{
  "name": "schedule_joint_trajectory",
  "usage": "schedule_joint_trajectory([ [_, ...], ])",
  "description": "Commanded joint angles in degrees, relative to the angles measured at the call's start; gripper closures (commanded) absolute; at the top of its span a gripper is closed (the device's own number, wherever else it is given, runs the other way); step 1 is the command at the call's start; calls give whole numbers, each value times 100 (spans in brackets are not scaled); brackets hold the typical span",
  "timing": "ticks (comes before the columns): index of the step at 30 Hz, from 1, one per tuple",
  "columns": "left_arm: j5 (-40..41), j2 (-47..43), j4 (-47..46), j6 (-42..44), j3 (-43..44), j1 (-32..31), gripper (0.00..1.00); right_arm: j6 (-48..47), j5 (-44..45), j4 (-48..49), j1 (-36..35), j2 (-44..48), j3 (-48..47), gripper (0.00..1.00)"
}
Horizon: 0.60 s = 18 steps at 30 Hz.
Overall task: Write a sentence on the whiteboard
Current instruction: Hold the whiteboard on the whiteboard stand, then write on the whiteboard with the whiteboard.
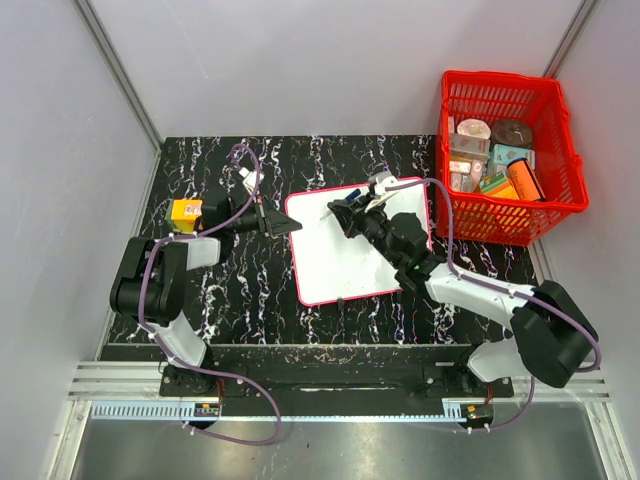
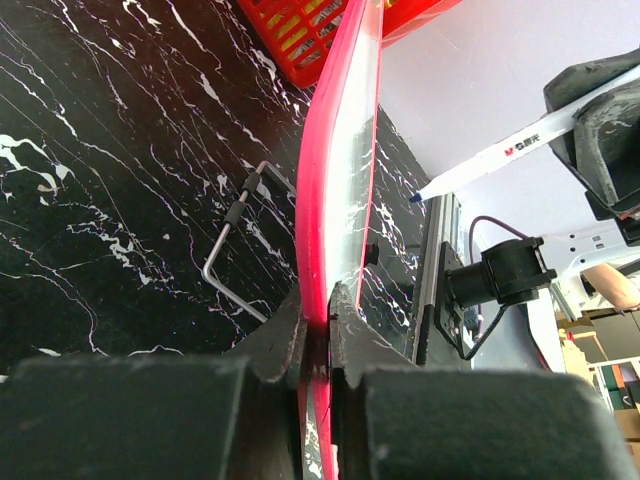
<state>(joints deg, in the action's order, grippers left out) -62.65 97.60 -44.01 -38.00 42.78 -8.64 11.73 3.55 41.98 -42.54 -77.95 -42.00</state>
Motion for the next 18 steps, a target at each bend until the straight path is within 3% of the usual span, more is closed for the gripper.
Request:
schedule_joint_trajectory([
  [1, 280, 4, -248, 952, 72, -23, 100, -197, 435, 812, -140, -167, -177, 100],
  [18, 131, 136, -398, 864, 89, -23, 100, -127, 1069, 786, -193, -589, -520, 100],
])
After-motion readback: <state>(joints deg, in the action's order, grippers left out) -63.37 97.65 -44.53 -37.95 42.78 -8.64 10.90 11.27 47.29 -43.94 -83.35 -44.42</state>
